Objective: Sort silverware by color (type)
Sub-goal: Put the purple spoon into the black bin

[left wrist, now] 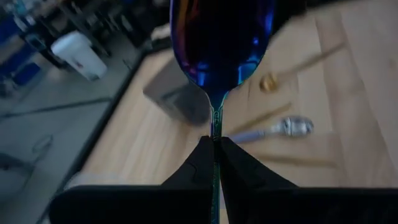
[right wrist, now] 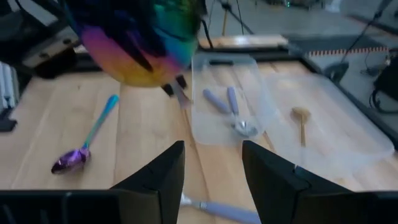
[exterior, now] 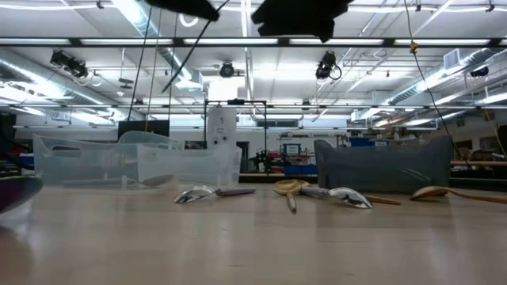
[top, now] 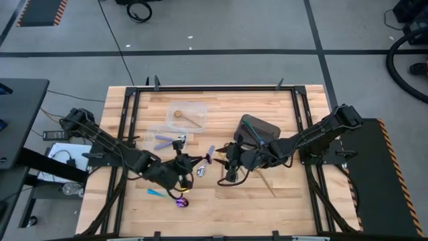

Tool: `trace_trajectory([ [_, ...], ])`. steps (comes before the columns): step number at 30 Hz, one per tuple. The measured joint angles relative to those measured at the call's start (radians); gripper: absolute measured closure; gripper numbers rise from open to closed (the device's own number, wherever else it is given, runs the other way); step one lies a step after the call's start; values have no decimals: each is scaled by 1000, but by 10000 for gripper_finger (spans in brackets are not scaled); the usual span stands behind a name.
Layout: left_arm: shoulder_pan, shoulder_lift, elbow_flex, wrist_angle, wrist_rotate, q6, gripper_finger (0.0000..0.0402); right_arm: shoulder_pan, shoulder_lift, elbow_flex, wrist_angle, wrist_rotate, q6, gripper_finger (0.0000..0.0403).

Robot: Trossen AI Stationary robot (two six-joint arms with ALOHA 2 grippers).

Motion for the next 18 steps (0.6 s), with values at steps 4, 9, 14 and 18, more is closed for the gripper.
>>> trace_trajectory([
  [4,19,0,0,144,1,128,385,6,0,0,73,1,-69,232],
  [9,25,0,0,344,9,301,385,19,0,0,151,14,-161,232],
  [14,36,0,0,473,68,372,385,24,0,0,241,20,-261,232],
  [18,44,0,0,547,94,422,385,24,0,0,281,-10,-310,232],
])
